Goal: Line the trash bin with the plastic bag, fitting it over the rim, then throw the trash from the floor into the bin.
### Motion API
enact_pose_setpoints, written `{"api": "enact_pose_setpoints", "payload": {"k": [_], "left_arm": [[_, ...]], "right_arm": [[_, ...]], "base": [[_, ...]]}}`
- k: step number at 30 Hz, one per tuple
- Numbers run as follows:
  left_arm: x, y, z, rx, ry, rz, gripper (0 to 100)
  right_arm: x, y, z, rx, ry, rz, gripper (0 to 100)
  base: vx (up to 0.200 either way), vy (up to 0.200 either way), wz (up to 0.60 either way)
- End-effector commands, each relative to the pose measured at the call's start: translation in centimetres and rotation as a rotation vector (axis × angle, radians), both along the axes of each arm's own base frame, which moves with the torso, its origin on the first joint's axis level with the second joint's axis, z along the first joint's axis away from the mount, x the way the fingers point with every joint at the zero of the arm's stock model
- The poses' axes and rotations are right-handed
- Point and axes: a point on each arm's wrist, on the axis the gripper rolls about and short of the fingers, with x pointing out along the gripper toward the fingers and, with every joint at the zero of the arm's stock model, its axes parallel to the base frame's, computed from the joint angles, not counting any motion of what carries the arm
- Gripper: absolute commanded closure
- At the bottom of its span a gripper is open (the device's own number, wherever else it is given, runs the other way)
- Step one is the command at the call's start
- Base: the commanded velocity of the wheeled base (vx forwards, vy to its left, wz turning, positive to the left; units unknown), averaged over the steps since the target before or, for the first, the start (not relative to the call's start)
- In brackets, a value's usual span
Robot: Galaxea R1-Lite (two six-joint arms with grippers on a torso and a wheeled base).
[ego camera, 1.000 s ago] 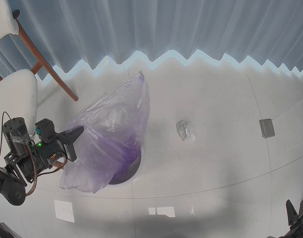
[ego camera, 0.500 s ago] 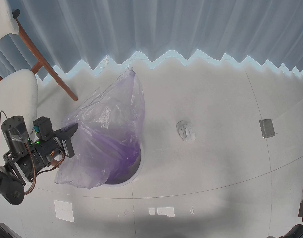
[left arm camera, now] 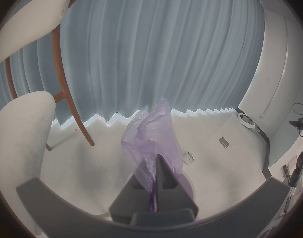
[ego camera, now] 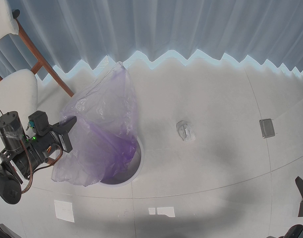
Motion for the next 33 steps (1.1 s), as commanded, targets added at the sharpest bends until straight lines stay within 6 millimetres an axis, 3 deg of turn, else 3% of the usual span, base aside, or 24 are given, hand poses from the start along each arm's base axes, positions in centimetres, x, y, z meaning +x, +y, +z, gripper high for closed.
{"api": "enact_pose_setpoints", "payload": {"k": [1,7,16,33], "left_arm": [[-0.4,0.1,0.0,-0.005,0.001,-0.020,100],[-0.4,0.0,-0.2,-0.004,0.009,-0.031,100],[-0.6,0.1,-0.4,-0.030,0.026,-0.034,100],[-0.8,-0.6,-0.3,-0.030,0.017,-0.073,100]], "right_arm": [[5.0,1.6,3.2,0.053,0.184,0.093,0],[7.7,2.5,3.3,0.027,0.277,0.141,0],[11.0,3.6,3.4,0.037,0.283,0.194,0],[14.4,4.7,2.6,0.035,0.355,0.222,0]], "base": [[0.000,0.000,0.00],[0.000,0.000,0.00],[0.000,0.000,0.00],[0.200,0.000,0.00]]}}
